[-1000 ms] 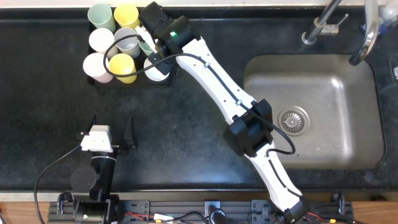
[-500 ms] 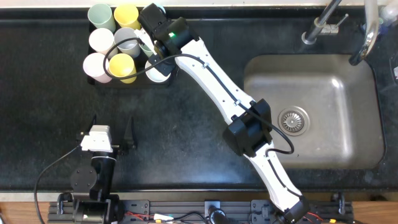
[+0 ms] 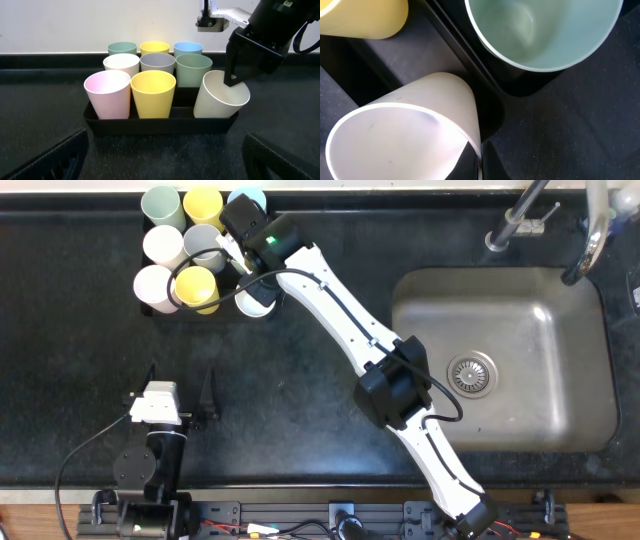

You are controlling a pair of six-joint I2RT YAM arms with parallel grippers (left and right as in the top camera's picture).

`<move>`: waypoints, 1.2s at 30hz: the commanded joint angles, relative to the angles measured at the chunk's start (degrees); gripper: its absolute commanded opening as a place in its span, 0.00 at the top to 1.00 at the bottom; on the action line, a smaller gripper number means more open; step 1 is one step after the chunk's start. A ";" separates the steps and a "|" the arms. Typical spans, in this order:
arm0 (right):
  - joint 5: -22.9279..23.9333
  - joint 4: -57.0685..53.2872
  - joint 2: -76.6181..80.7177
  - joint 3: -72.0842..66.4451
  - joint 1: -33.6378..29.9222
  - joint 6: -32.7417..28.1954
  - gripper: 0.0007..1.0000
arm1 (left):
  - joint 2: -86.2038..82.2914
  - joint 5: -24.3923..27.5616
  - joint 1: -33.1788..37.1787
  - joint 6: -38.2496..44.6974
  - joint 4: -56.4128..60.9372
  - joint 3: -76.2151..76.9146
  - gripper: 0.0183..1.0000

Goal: Store Cups

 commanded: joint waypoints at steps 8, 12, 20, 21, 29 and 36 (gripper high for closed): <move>0.22 0.26 0.55 1.81 0.59 -0.42 0.00 | -0.50 0.70 -0.04 1.05 0.04 -0.24 0.00; 0.20 -0.15 0.48 3.50 0.57 -0.39 0.00 | -0.50 0.70 -0.04 1.05 0.04 -0.24 0.00; 1.75 -1.70 0.44 15.98 -0.57 1.84 0.00 | -0.50 0.70 -0.04 1.05 0.04 -0.24 0.00; 1.73 -2.75 0.44 18.91 -0.92 1.84 0.00 | -0.50 0.70 -0.04 1.05 0.04 -0.24 0.00; 1.05 -17.31 -5.11 32.37 -7.26 5.88 0.00 | -0.50 0.70 -0.04 1.05 0.04 -0.24 0.00; 9.29 -19.21 -14.88 31.34 -21.07 13.14 0.00 | -0.50 0.70 -0.04 1.05 0.04 -0.24 0.00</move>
